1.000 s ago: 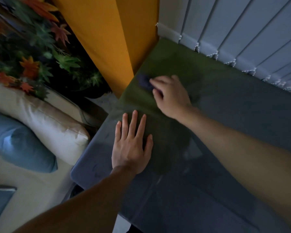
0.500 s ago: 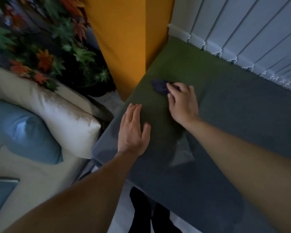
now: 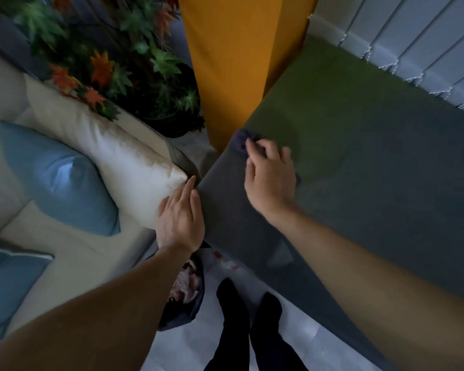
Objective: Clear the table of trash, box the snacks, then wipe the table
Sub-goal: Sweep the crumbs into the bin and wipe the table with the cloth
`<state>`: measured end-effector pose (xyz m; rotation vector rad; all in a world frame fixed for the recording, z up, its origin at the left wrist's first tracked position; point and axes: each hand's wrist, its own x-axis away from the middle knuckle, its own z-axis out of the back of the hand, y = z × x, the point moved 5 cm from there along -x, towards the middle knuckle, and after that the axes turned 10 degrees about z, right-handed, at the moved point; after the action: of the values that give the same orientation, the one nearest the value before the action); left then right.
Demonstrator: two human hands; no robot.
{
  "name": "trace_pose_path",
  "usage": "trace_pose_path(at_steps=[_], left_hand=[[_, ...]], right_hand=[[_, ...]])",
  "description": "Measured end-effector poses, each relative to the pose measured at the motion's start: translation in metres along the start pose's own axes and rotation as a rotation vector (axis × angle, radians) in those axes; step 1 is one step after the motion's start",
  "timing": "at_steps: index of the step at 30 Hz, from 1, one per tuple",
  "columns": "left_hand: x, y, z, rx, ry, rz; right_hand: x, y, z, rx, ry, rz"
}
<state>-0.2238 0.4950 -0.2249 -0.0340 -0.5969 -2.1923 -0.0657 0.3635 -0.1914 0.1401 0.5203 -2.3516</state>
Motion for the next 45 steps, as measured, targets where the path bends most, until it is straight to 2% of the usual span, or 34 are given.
trace_pose_path(at_steps=[3, 4, 6, 9, 10, 12, 14, 16, 17, 18, 20, 22, 26, 27, 29, 32, 34, 35, 39, 40, 41, 44, 45], left_hand=[[0.000, 0.001, -0.001, -0.042, -0.006, -0.010], [0.001, 0.001, -0.001, -0.059, -0.004, -0.011], [0.001, 0.000, -0.003, -0.089, 0.005, -0.004], [0.001, -0.002, -0.004, -0.098, 0.005, 0.011], [0.001, -0.001, -0.004, -0.098, 0.003, 0.006], [0.001, 0.000, -0.004, -0.098, -0.006, 0.000], [0.000, -0.001, -0.004, -0.100, -0.007, 0.001], [0.001, -0.002, -0.004, -0.109, -0.007, 0.006], [0.001, -0.002, -0.003, -0.113, -0.011, 0.005], [0.002, -0.002, -0.003, -0.116, -0.018, 0.005], [0.001, 0.000, -0.002, -0.133, -0.028, -0.001], [-0.001, 0.002, -0.003, -0.179, -0.028, -0.016], [-0.002, 0.007, 0.000, -0.279, -0.006, -0.044], [-0.002, 0.011, 0.002, -0.290, 0.005, -0.060], [-0.001, 0.028, 0.006, -0.309, 0.006, -0.163], [-0.002, 0.062, -0.001, -0.312, -0.036, -0.366], [-0.006, 0.084, -0.011, -0.302, -0.050, -0.391], [-0.007, 0.095, -0.017, -0.299, -0.048, -0.392], [-0.012, 0.142, -0.034, -0.293, -0.050, -0.444], [-0.014, 0.153, -0.038, -0.291, -0.052, -0.459], [-0.016, 0.164, -0.042, -0.287, -0.055, -0.469], [-0.023, 0.198, -0.057, -0.270, -0.081, -0.470], [-0.025, 0.207, -0.064, -0.268, -0.095, -0.459]], right_hand=[[0.037, -0.033, -0.002, -0.086, -0.114, 0.375], [0.043, -0.032, -0.001, -0.097, -0.148, 0.450], [0.037, -0.017, 0.001, -0.077, -0.137, 0.404], [0.025, 0.000, 0.009, -0.062, -0.033, 0.087], [0.031, -0.006, 0.010, -0.063, -0.024, 0.049], [0.054, -0.029, 0.009, -0.081, -0.068, 0.129], [0.081, -0.045, 0.011, -0.131, -0.133, 0.329], [0.084, -0.038, 0.012, -0.136, -0.182, 0.489], [0.078, -0.029, 0.012, -0.116, -0.178, 0.498], [0.069, -0.020, 0.012, -0.100, -0.150, 0.441], [0.057, -0.008, 0.012, -0.096, -0.078, 0.212], [0.069, -0.018, 0.013, -0.120, -0.053, 0.143], [0.118, -0.035, 0.021, -0.185, -0.162, 0.531], [0.119, -0.023, 0.025, -0.168, -0.157, 0.563], [0.103, 0.014, 0.032, -0.092, -0.090, 0.469], [0.076, 0.078, 0.050, -0.012, 0.023, 0.092], [0.081, 0.090, 0.055, -0.035, 0.057, -0.063], [0.090, 0.084, 0.053, -0.051, 0.045, -0.040], [0.133, 0.062, 0.054, -0.065, -0.121, 0.395], [0.130, 0.077, 0.059, -0.040, -0.111, 0.395], [0.123, 0.098, 0.065, -0.010, -0.069, 0.312], [0.104, 0.163, 0.083, 0.058, 0.095, -0.142], [0.103, 0.169, 0.086, 0.059, 0.113, -0.208]])
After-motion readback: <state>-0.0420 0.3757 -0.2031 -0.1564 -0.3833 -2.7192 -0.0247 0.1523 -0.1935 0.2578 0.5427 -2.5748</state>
